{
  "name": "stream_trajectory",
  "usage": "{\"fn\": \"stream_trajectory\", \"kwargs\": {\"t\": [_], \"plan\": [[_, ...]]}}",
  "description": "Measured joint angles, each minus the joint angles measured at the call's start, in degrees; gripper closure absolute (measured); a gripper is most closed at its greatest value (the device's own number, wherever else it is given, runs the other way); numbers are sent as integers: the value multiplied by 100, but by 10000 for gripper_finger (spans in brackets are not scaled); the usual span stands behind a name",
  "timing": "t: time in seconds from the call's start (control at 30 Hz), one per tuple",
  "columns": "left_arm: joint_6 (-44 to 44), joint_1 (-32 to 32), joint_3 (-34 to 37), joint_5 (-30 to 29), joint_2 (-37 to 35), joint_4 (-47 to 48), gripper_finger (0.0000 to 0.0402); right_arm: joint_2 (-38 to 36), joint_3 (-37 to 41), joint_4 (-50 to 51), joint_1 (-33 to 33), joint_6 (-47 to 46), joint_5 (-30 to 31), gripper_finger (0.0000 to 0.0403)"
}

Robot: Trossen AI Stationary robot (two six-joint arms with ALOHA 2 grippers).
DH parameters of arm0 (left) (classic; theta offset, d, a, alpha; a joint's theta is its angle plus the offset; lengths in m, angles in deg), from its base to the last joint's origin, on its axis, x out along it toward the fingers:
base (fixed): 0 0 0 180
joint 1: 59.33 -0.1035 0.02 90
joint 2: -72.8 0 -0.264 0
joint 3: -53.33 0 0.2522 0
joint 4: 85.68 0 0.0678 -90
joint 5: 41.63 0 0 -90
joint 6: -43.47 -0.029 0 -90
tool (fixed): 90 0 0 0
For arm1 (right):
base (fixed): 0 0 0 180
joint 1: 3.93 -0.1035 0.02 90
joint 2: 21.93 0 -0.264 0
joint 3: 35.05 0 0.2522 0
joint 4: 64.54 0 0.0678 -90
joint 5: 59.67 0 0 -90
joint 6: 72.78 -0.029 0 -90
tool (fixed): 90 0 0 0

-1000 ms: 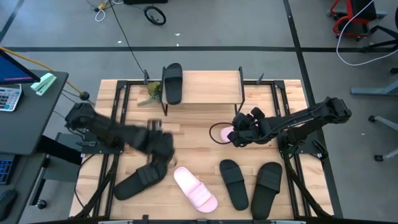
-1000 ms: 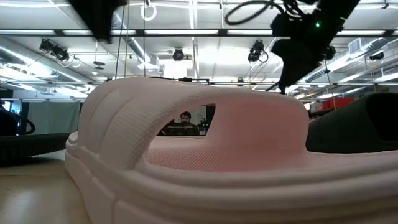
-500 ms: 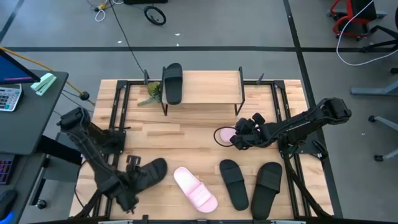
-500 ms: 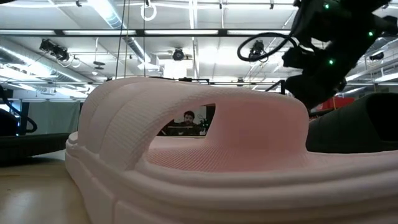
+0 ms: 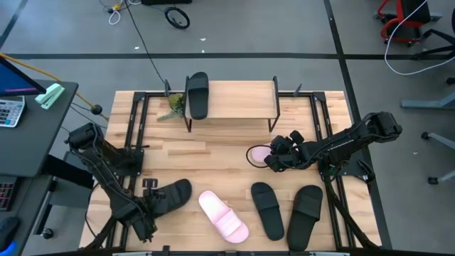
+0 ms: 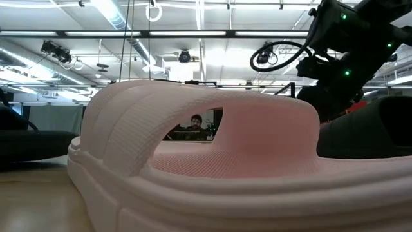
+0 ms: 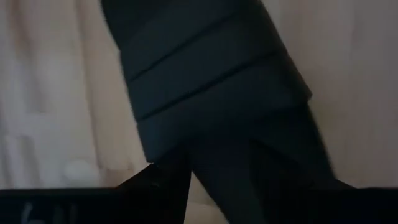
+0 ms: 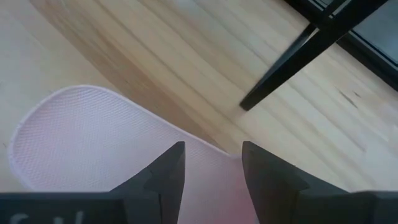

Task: Pick and place slides into the shelf
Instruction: Put the black slide on the shelf

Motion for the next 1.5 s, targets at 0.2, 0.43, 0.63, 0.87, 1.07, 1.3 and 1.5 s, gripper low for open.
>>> {"fn": "stream_trajectory", "kwargs": {"t": [0.2, 0.43, 0.63, 0.87, 1.07, 1.3, 1.5], "plan": [[-48, -8, -2, -489, 0, 9, 242, 0, 0, -1, 0, -4, 2, 238], [-444, -13, -2, -933, 4, -15, 242, 0, 0, -1, 0, -6, 0, 238], [-666, -13, -2, -1495, 7, -137, 242, 0, 0, -1, 0, -8, 0, 238], [-801, -207, 9, -1673, 7, -274, 242, 0, 0, -3, 0, -10, 0, 238], [-1585, -366, -4, -1609, 219, -598, 242, 0, 0, -8, 2, -12, 0, 238], [-1902, -277, -429, -1528, 302, -176, 266, 0, 0, -21, 2, -12, 0, 238], [-1906, -226, -863, -1435, 297, 151, 283, 0, 0, -45, 2, -15, -7, 238]]}}
